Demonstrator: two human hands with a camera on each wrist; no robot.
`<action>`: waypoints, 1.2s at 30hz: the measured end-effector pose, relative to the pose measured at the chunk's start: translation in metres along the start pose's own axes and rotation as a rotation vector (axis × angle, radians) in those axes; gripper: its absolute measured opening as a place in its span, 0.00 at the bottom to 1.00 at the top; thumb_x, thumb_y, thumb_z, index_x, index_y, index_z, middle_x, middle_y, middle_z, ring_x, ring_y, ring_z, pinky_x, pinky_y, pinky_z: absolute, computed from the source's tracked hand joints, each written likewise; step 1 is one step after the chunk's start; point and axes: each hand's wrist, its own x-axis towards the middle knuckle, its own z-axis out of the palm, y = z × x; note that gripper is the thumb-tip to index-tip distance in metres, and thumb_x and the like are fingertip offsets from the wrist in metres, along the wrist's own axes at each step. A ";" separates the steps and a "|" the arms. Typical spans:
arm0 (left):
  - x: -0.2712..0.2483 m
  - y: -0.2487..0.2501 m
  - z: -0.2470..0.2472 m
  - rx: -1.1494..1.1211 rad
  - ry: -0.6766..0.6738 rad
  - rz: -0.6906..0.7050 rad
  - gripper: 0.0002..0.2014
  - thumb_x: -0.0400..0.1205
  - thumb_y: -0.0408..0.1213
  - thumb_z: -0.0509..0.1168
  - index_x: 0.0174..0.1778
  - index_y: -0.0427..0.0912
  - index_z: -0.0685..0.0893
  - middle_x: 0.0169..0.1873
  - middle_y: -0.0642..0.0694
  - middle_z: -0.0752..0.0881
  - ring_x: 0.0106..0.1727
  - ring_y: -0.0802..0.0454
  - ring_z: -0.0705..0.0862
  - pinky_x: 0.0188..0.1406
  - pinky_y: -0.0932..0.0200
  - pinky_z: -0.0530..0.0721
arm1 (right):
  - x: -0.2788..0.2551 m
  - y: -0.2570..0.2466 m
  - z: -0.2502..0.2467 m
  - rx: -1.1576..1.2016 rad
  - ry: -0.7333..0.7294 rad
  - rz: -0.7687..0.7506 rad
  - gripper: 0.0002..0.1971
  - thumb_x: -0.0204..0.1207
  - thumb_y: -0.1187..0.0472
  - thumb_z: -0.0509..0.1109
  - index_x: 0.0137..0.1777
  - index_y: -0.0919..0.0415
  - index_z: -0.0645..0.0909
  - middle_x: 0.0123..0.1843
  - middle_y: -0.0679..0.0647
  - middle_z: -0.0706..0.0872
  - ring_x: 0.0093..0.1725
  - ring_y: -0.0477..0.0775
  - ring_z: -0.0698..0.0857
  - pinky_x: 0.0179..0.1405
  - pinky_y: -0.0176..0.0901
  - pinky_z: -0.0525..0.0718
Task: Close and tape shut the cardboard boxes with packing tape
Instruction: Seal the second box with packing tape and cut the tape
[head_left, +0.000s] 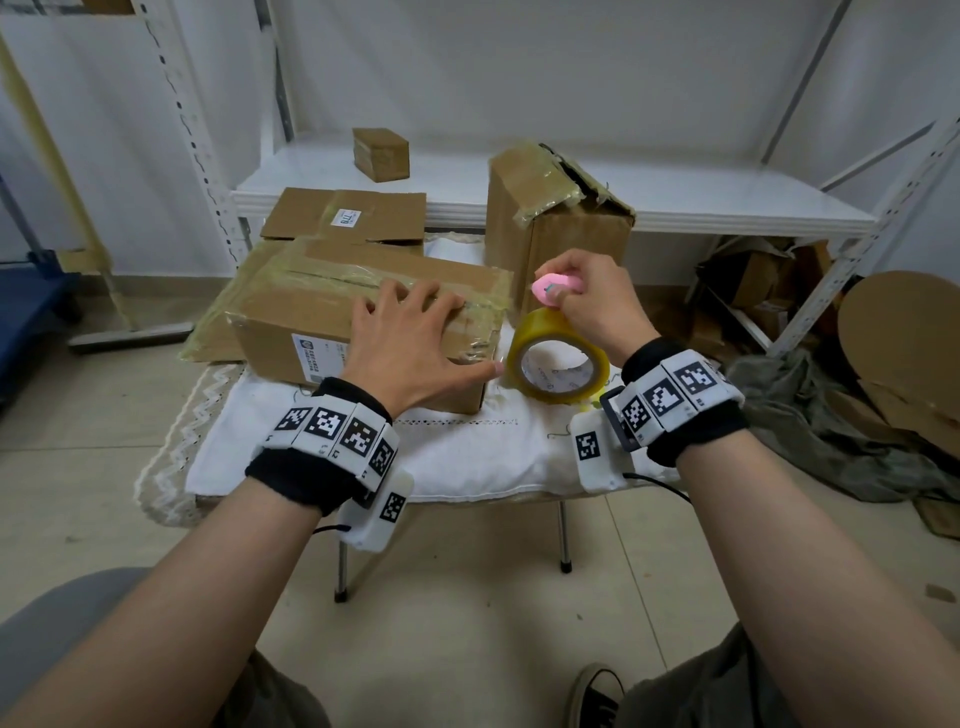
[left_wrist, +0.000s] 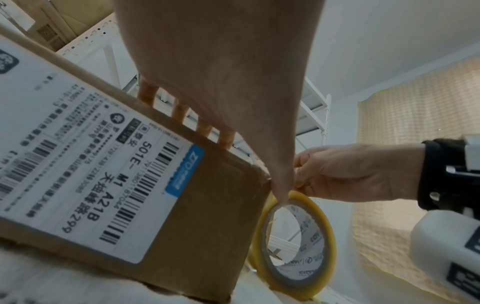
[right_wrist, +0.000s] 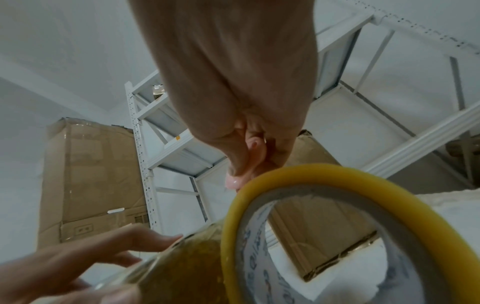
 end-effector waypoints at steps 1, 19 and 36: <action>0.000 0.000 0.000 -0.001 -0.003 -0.001 0.48 0.67 0.84 0.51 0.78 0.58 0.69 0.79 0.52 0.69 0.76 0.40 0.66 0.69 0.37 0.66 | 0.000 0.000 -0.002 -0.006 -0.002 -0.001 0.11 0.82 0.70 0.70 0.58 0.58 0.88 0.62 0.55 0.87 0.65 0.55 0.83 0.64 0.44 0.82; -0.003 0.001 0.000 0.014 0.008 -0.010 0.47 0.68 0.83 0.53 0.78 0.58 0.68 0.79 0.51 0.69 0.76 0.40 0.66 0.66 0.38 0.67 | 0.004 -0.021 0.023 -0.285 -0.030 0.064 0.10 0.84 0.67 0.59 0.61 0.67 0.78 0.57 0.64 0.86 0.56 0.65 0.85 0.52 0.53 0.82; -0.004 0.001 0.002 0.015 0.014 -0.012 0.48 0.66 0.84 0.51 0.77 0.58 0.69 0.79 0.51 0.69 0.76 0.40 0.67 0.68 0.35 0.67 | 0.004 -0.026 0.017 -0.236 -0.128 0.167 0.14 0.79 0.67 0.58 0.56 0.67 0.84 0.55 0.63 0.87 0.56 0.65 0.84 0.63 0.59 0.82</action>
